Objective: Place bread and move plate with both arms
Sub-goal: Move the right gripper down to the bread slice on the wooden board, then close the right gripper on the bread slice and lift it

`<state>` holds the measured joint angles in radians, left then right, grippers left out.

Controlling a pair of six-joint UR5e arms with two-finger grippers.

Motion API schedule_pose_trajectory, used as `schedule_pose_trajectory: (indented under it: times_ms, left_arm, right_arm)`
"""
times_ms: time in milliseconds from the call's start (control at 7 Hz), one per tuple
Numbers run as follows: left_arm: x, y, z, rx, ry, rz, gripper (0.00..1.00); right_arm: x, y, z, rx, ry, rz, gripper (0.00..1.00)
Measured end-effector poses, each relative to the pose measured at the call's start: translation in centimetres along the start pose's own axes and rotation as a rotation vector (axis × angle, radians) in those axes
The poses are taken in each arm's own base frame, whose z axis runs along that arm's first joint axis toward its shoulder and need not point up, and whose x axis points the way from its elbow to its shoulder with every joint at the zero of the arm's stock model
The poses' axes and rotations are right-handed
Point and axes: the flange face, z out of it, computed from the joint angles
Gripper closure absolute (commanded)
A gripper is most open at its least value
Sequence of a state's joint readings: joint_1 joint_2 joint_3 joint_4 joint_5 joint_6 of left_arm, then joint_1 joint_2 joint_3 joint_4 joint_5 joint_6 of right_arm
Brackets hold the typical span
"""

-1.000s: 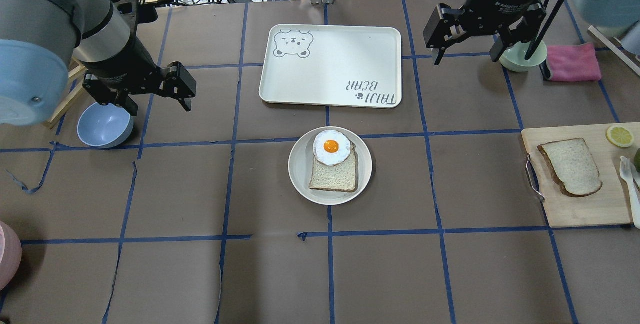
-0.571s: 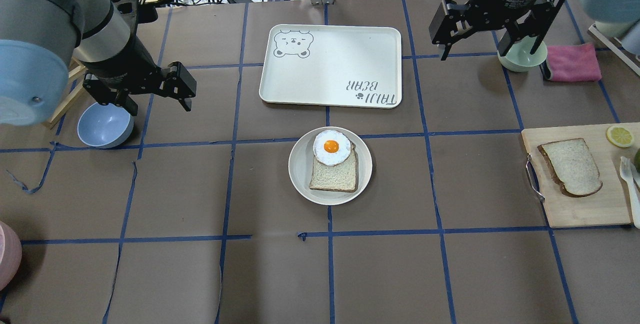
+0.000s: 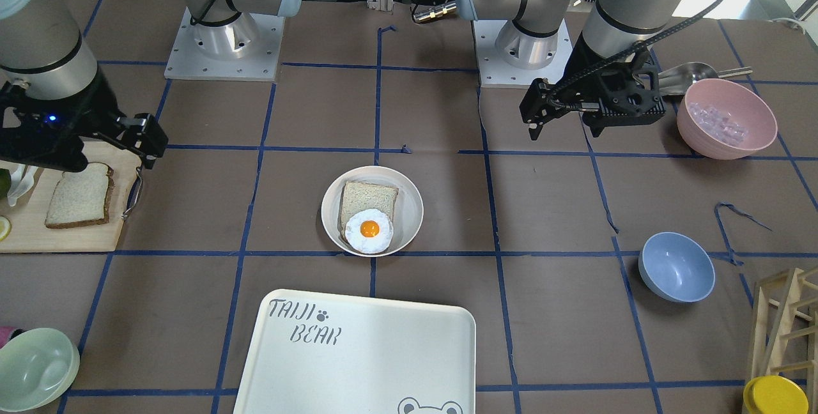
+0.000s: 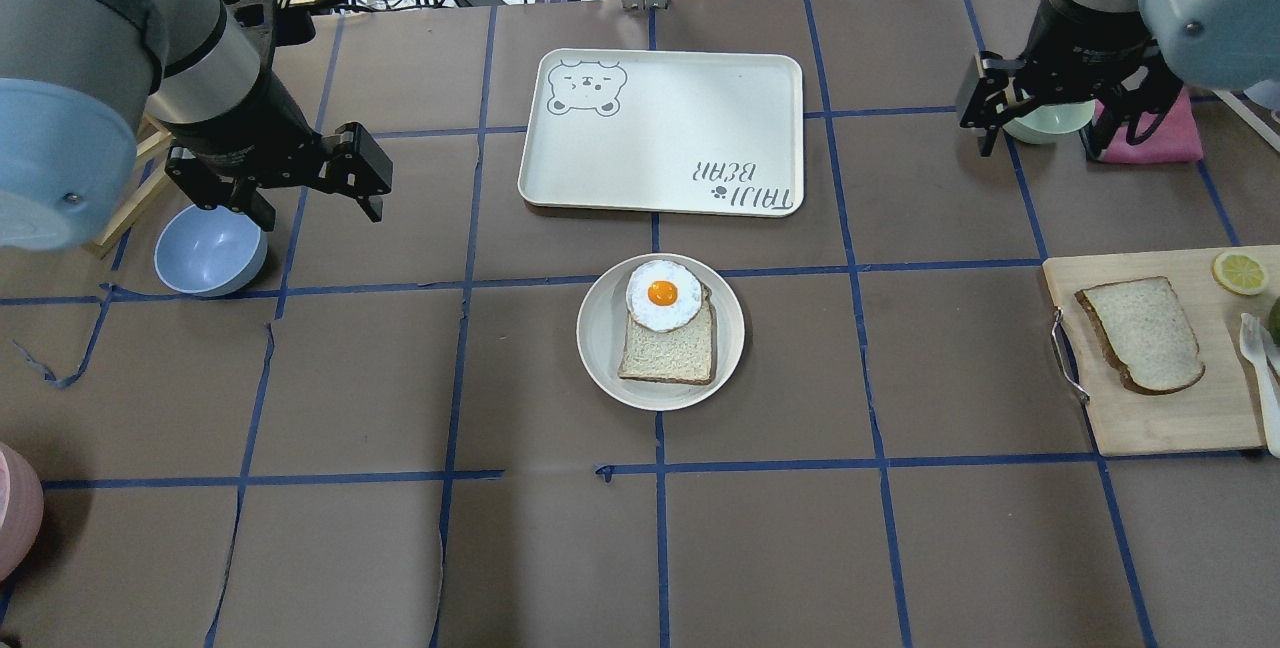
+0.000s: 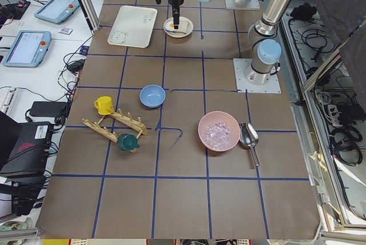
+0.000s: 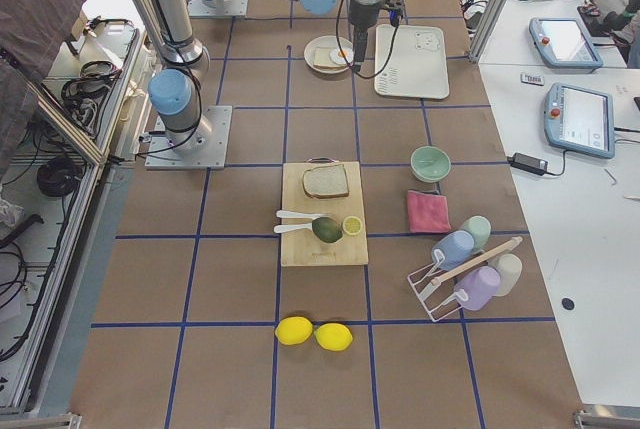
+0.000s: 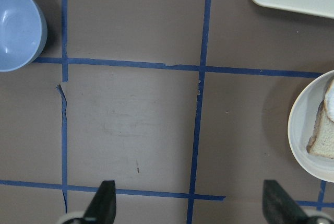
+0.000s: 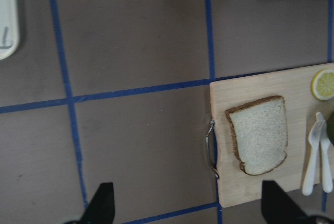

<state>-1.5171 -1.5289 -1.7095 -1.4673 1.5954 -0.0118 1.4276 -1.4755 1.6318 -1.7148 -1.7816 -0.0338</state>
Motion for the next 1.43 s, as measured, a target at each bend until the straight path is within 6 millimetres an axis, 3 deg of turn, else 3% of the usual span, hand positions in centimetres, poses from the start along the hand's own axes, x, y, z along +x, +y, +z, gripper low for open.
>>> schedule_pose_trajectory:
  times_ms: [143, 429, 714, 1000, 1429]
  left_arm:
    - [0.0, 0.0, 0.1, -0.002, 0.000, 0.001, 0.00]
    - [0.0, 0.1, 0.1, -0.003, -0.001, 0.000, 0.00]
    - [0.0, 0.1, 0.1, -0.001, -0.001, 0.000, 0.00]
    - [0.0, 0.1, 0.1, -0.003, 0.000, 0.000, 0.00]
    - [0.0, 0.1, 0.1, -0.002, -0.001, 0.001, 0.00]
  right_arm:
    - [1.8, -0.2, 4.2, -0.001, 0.040, 0.002, 0.37]
    - [3.7, 0.9, 12.7, -0.061, 0.053, -0.043, 0.45]
    - [6.5, 0.6, 18.8, -0.092, 0.065, -0.111, 0.55]
    - [9.1, 0.4, 22.2, -0.124, 0.085, -0.136, 0.55]
    - [9.1, 1.7, 24.1, -0.163, 0.076, -0.133, 0.55]
